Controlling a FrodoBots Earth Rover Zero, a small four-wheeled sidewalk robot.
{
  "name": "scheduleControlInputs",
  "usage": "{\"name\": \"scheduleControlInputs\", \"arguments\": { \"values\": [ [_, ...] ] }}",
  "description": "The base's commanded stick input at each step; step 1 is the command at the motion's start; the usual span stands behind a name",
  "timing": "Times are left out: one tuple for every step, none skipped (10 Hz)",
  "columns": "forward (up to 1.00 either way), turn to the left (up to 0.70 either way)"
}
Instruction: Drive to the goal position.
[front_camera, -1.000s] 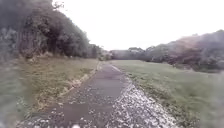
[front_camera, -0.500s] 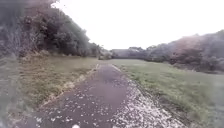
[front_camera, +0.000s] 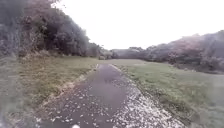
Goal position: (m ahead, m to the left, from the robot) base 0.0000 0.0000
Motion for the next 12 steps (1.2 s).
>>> {"name": "scheduleControlInputs", "arguments": {
  "values": [
    [0.70, 0.00],
    [0.70, 0.00],
    [0.70, 0.00],
    [0.70, 0.00],
    [0.70, 0.00],
    [0.70, 0.00],
    [0.70, 0.00],
    [0.70, 0.00],
    [0.70, 0.00],
    [0.70, 0.00],
    [0.70, 0.00],
    [0.70, 0.00]
  ]
}}
